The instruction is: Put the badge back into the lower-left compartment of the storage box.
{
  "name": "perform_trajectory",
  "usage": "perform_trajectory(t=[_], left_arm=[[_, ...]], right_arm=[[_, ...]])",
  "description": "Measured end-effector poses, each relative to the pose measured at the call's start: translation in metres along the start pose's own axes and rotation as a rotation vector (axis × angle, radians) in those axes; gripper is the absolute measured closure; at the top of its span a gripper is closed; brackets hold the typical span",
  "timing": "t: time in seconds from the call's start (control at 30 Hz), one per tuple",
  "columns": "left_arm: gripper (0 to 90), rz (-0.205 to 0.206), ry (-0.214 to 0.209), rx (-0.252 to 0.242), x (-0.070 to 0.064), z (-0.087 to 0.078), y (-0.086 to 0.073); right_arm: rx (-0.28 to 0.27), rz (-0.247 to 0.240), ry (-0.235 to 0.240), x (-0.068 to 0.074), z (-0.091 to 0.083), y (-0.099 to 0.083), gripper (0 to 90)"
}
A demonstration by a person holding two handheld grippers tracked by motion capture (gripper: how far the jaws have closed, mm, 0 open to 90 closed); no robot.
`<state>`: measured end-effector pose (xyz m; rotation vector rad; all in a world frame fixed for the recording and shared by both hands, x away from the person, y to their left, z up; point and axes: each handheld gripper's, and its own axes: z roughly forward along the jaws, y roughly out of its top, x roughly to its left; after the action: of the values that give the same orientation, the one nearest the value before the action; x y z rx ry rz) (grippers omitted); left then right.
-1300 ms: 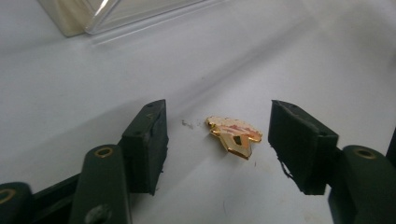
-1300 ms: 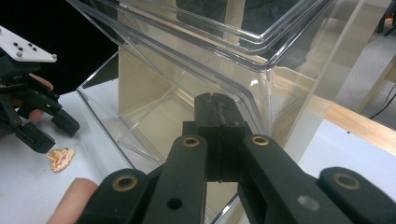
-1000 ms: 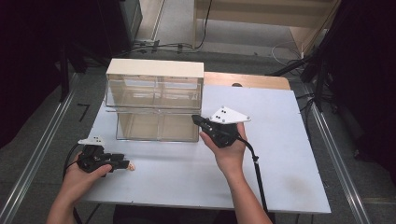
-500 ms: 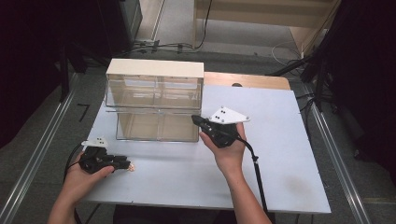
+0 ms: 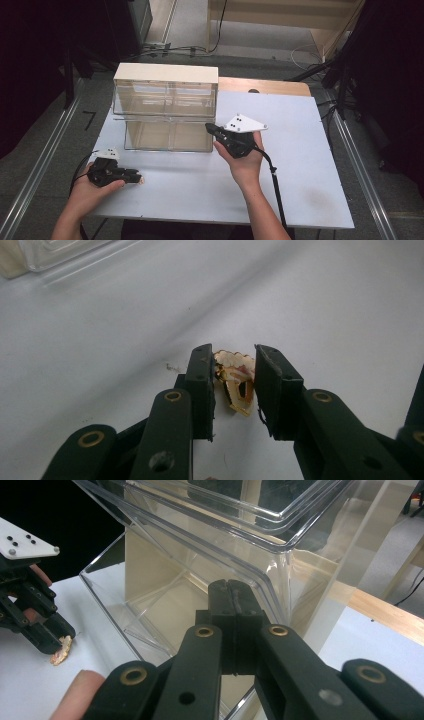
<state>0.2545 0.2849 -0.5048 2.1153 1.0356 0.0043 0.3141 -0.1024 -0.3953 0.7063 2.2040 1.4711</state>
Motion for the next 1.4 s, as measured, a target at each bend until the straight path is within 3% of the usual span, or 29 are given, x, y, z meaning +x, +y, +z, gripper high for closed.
perform_trajectory(t=[0.33, 0.6, 0.8, 1.23, 1.3, 1.33, 1.4], left_arm=[[74.2, 0.023, -0.015, 0.024, -0.0026, 0.0009, 0.0007], [82.7, 0.01, -0.079, 0.014, 0.0022, -0.0052, -0.0034], [85.6, 0.017, -0.098, 0.008, 0.0024, -0.0066, -0.0036], [86.2, 0.028, -0.097, -0.001, 0.0013, -0.0074, -0.0027], [89.1, 0.029, -0.122, -0.012, 0.0009, -0.0077, -0.0026], [89.1, 0.038, -0.1, -0.01, 0.0001, -0.0081, -0.0019], [89.2, 0.034, -0.096, -0.015, 0.0003, -0.0076, -0.0014]], right_arm=[[0.0, 0.0, 0.002, -0.0002, 0.0001, 0.0002, 87.8], [0.0, 0.0, 0.002, -0.0003, 0.0001, 0.0002, 87.8], [0.0, 0.0, 0.001, -0.0002, 0.0001, 0.0003, 87.8], [0.004, -0.003, 0.002, -0.0005, 0.0003, -0.0001, 87.8], [0.004, -0.003, 0.002, -0.0006, 0.0004, -0.0001, 87.8], [0.004, -0.003, 0.002, -0.0006, 0.0004, -0.0001, 87.8], [0.004, -0.001, 0.002, -0.0008, 0.0004, -0.0001, 87.8]])
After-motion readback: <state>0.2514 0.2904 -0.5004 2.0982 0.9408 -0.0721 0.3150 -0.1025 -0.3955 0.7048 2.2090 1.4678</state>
